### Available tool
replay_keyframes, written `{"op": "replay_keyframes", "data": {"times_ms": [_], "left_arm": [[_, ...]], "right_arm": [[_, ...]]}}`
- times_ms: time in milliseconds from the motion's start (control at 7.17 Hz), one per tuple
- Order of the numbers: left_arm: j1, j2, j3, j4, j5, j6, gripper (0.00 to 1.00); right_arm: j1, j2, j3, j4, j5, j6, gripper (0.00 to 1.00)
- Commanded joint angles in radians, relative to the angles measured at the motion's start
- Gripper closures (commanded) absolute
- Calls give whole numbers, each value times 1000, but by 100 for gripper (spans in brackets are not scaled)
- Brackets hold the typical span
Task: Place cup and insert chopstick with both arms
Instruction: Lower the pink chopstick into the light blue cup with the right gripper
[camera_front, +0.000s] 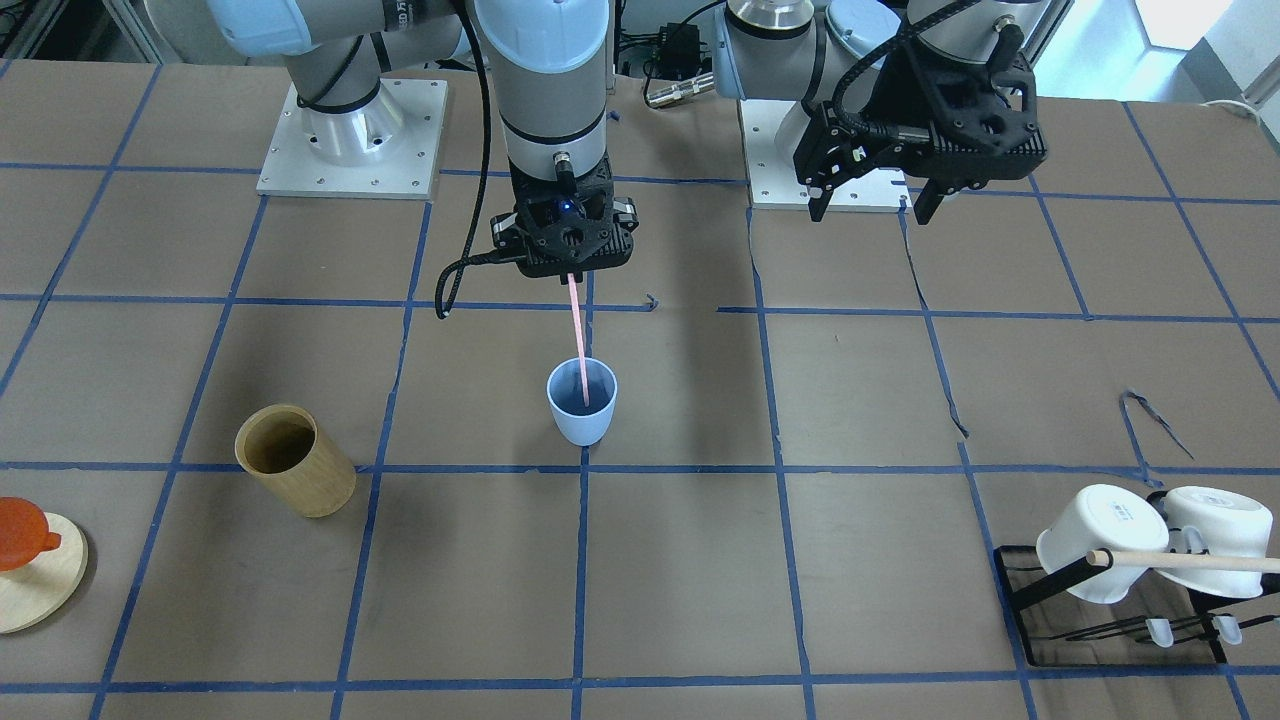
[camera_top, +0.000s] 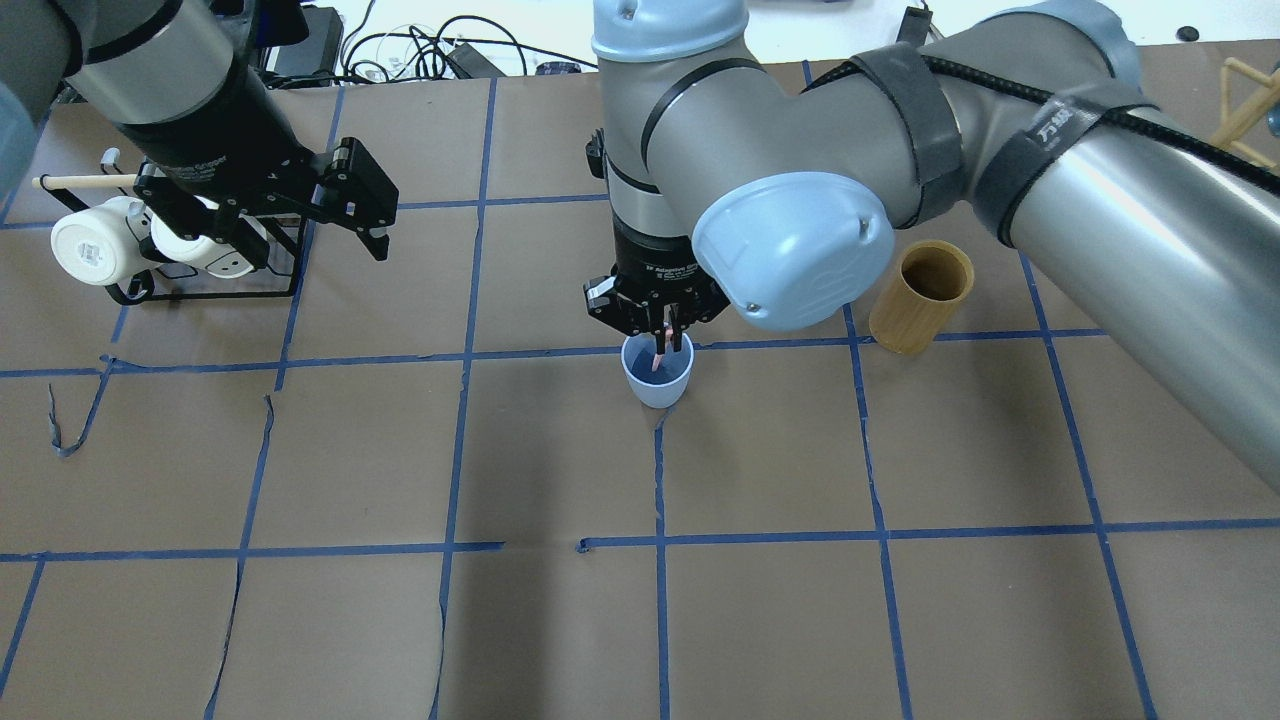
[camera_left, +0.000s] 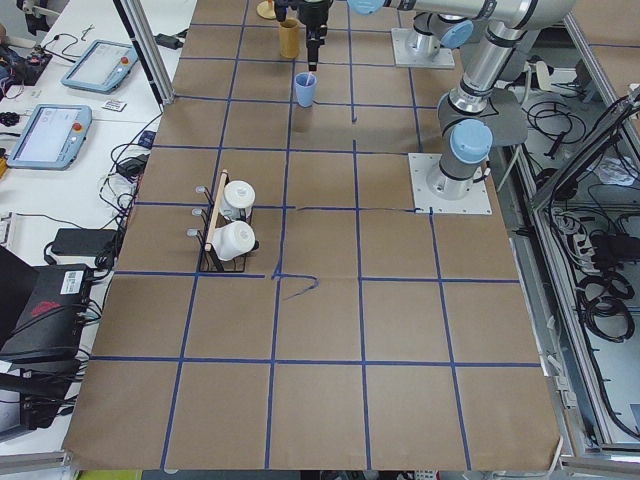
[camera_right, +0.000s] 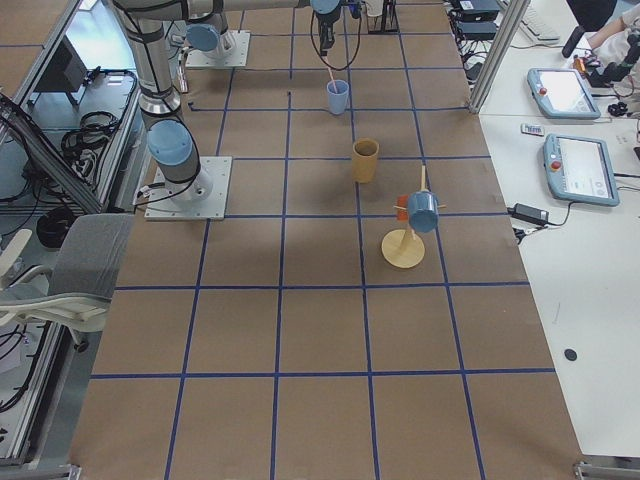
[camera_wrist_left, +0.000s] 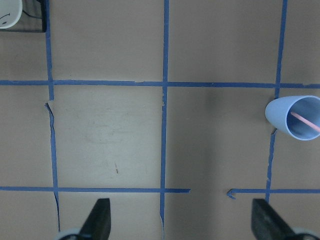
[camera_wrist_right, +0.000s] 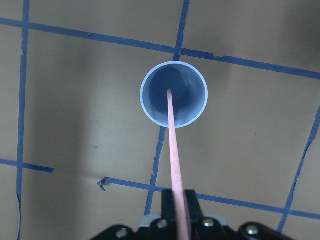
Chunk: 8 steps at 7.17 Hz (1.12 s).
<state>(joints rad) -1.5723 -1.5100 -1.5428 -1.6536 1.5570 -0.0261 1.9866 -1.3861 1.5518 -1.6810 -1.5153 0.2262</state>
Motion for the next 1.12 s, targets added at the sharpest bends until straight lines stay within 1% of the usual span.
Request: {"op": "replay_keyframes", "data": {"times_ms": [0, 279, 418, 558, 697, 976], "left_arm": [[0, 1, 0, 0, 0, 0, 0], [0, 1, 1, 0, 0, 0, 0], [0, 1, 1, 0, 0, 0, 0], [0, 1, 1, 0, 0, 0, 0], [0, 1, 1, 0, 0, 0, 0], [0, 1, 1, 0, 0, 0, 0]], "right_arm": [[0, 22, 8, -69, -2, -40, 100], [0, 24, 10, -68, -8, -39, 98], [0, 24, 8, -68, -10, -41, 94], [0, 19, 8, -68, -13, -36, 73], [-3, 18, 8, -68, -14, -42, 68], [-11, 18, 1, -68, -13, -44, 53]]}}
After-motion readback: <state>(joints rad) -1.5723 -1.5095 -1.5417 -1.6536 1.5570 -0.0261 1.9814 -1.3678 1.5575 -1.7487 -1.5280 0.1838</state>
